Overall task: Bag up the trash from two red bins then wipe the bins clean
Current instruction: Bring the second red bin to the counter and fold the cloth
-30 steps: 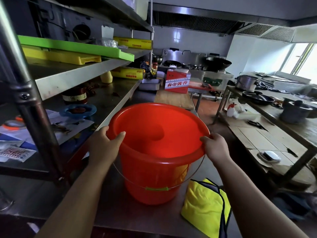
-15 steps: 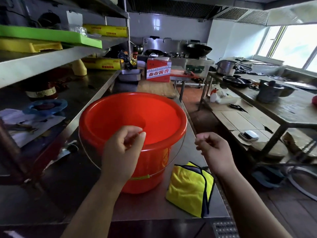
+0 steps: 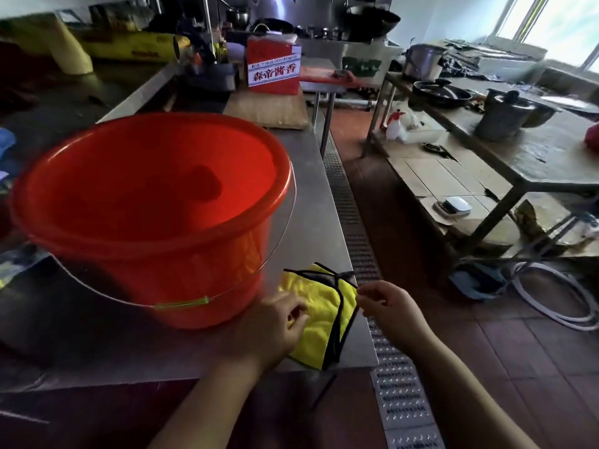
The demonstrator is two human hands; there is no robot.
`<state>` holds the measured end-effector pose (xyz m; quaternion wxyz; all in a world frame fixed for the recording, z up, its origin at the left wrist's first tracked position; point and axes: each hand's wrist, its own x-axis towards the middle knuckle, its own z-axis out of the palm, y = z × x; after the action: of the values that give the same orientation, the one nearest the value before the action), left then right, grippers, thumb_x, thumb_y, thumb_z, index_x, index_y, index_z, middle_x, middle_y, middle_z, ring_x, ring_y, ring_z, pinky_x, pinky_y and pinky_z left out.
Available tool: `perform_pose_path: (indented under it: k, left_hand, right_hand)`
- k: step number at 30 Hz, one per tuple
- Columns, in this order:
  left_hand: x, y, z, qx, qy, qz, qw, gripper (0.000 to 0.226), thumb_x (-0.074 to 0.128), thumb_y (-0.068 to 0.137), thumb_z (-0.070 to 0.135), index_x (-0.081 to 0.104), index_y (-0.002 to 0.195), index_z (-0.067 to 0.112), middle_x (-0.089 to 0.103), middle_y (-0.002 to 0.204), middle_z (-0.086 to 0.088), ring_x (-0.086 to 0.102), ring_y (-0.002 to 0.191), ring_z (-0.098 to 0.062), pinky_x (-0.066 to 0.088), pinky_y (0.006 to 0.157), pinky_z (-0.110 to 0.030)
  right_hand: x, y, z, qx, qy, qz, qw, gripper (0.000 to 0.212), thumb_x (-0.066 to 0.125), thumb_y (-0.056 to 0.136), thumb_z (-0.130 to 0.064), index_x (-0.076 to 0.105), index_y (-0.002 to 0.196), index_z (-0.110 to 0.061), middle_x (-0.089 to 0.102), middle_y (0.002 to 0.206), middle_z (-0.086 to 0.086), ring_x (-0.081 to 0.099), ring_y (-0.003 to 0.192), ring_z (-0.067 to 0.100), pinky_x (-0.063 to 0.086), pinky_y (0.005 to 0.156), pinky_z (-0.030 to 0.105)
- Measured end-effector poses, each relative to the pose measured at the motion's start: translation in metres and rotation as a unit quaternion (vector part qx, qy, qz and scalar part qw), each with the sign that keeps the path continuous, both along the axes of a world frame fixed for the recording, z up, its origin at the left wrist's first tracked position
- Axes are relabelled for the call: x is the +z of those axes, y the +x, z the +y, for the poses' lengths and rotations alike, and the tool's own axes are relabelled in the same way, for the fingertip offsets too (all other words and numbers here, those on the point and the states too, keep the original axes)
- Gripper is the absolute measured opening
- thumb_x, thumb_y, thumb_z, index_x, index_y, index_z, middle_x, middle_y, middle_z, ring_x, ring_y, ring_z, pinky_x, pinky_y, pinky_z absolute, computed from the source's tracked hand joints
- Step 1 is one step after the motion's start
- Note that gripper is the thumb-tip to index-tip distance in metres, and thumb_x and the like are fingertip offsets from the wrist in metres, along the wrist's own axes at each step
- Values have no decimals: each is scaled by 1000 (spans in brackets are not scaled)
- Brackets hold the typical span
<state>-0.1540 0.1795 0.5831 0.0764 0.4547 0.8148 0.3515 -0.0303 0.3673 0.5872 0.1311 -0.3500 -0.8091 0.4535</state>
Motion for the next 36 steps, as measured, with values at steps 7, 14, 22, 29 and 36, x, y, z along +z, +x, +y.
perform_pose_path:
  k: [7,14,22,29,36]
  left_hand:
    - [-64,10,30,108,-241,-26,964,61,61,83,43,40,139,31,29,145,-4,32,128,-26,31,106,-31]
    - [-93,14,47,273,-227,-174,919,95,72,79,32,12,148,8,26,148,-21,29,135,-33,26,109,-33]
    - [-77,21,67,281,-40,-212,935,87,84,60,7,43,136,3,50,131,-19,46,122,-32,36,102,-35]
    - [0,22,82,120,60,-99,986,67,67,65,-4,59,120,32,58,100,11,55,92,-4,41,83,-11]
    - [33,28,90,67,81,-108,989,55,56,63,10,56,107,43,58,97,9,58,81,0,44,72,-12]
  right_hand:
    - [-23,6,26,62,42,-92,993,9,69,82,-23,68,91,-20,69,84,-3,62,78,17,51,74,34]
    - [-34,4,39,119,73,-143,980,12,64,85,-28,67,96,-23,66,87,-9,60,81,11,42,66,24]
    - [-33,2,50,157,110,-147,970,34,65,84,-26,60,116,-19,60,103,-4,56,89,13,44,75,26]
    - [-2,-12,62,219,184,-50,957,84,77,75,-35,32,145,-35,38,136,-2,32,125,20,29,102,30]
    - [23,-14,79,235,232,-42,943,37,72,69,-43,65,101,-25,58,111,-6,49,107,23,44,87,40]
